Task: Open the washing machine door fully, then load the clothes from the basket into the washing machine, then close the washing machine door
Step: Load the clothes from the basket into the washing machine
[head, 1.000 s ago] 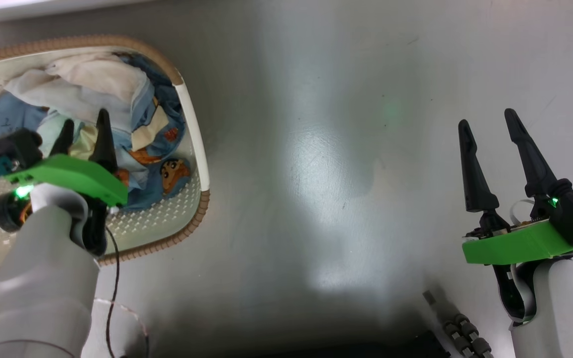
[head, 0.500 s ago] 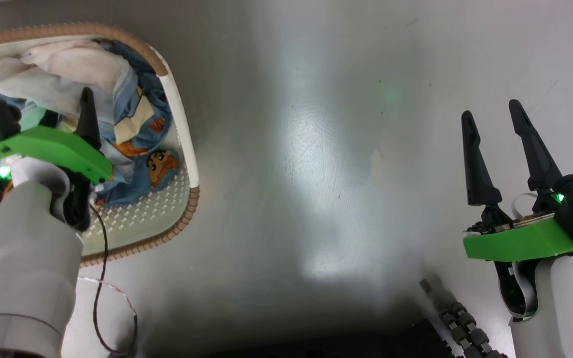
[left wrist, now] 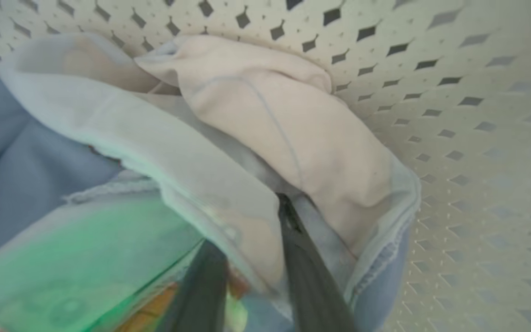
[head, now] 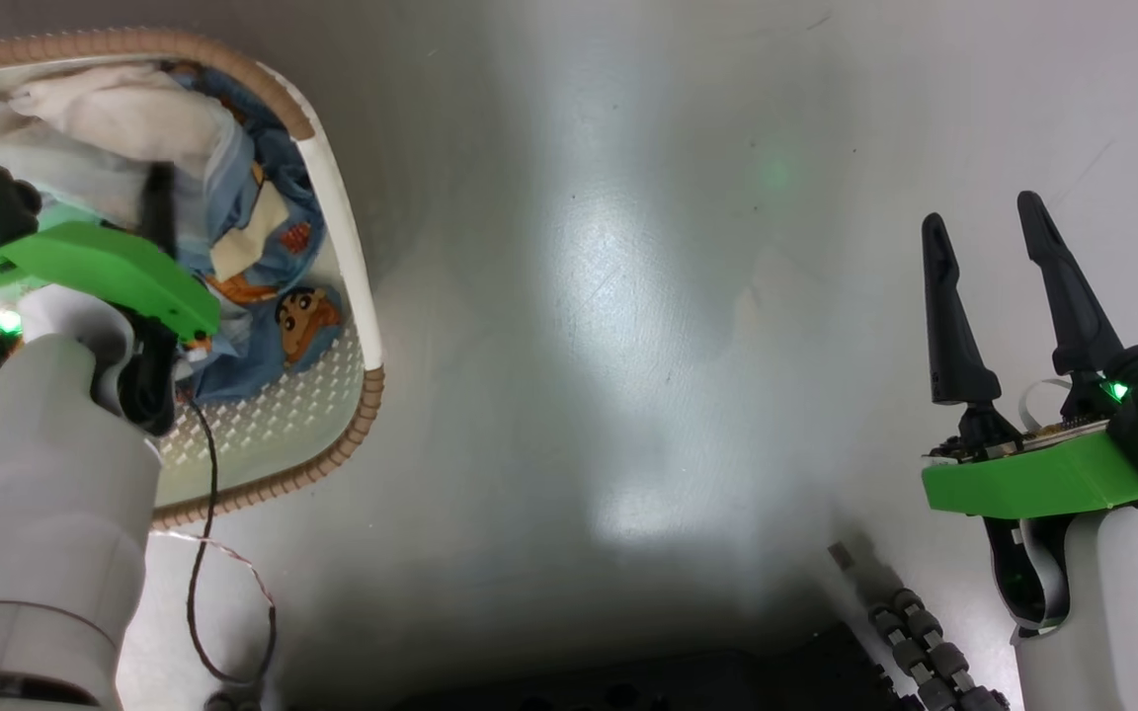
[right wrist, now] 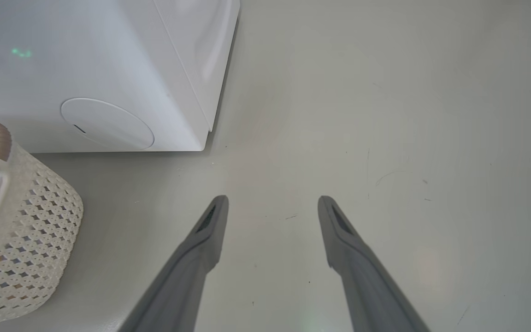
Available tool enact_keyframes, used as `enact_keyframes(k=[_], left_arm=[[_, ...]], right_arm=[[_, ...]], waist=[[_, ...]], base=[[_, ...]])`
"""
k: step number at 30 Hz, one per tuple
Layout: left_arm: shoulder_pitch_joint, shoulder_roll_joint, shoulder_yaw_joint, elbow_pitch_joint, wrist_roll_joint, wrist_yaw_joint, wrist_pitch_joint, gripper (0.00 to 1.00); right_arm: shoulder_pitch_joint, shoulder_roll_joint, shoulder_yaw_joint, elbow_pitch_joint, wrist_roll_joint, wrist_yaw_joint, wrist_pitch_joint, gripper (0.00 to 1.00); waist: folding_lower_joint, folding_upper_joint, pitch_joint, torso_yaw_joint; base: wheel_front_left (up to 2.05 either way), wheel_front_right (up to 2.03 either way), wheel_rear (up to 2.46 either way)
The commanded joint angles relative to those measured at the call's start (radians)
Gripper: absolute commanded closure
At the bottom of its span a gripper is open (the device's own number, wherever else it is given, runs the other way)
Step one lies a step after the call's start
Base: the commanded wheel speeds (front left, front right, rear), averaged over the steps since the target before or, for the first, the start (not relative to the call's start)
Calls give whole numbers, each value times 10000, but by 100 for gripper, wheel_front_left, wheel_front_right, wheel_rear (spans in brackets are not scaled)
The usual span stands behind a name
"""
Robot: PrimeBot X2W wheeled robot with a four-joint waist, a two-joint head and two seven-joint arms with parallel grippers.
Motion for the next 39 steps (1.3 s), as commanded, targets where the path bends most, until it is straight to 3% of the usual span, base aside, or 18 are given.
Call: enact_keyframes(k=[1,8,17,23,39], left_arm=[[317,449,83,-12,-55,-29,-105,100],[747,766,-296,-312,-112,-29,-797,100],[1537,837,-474,-1290,-118,-29,-1266,100],[2778,906,289,-3181,1037,-29,-1274,100],[5703,-48,2549,-5820,3464,-29,-1275,100]], right_arm=[[320,75,219,-154,-23,16,-46,0],[89,122,322,-2,97,16,-46,0],[25,34,321,102,36,16,-46,0],[-28,-230,391,265,67,16,-46,0],[231,-527,664,1018,404,16,-46,0]], waist=[[0,0,-54,-44],[0,0,-438,-212],[0,0,-1154,129],[0,0,-2101,348],[0,0,-4777,542]], base=[[0,0,0],[0,0,0],[0,0,0],[0,0,0],[0,0,0]])
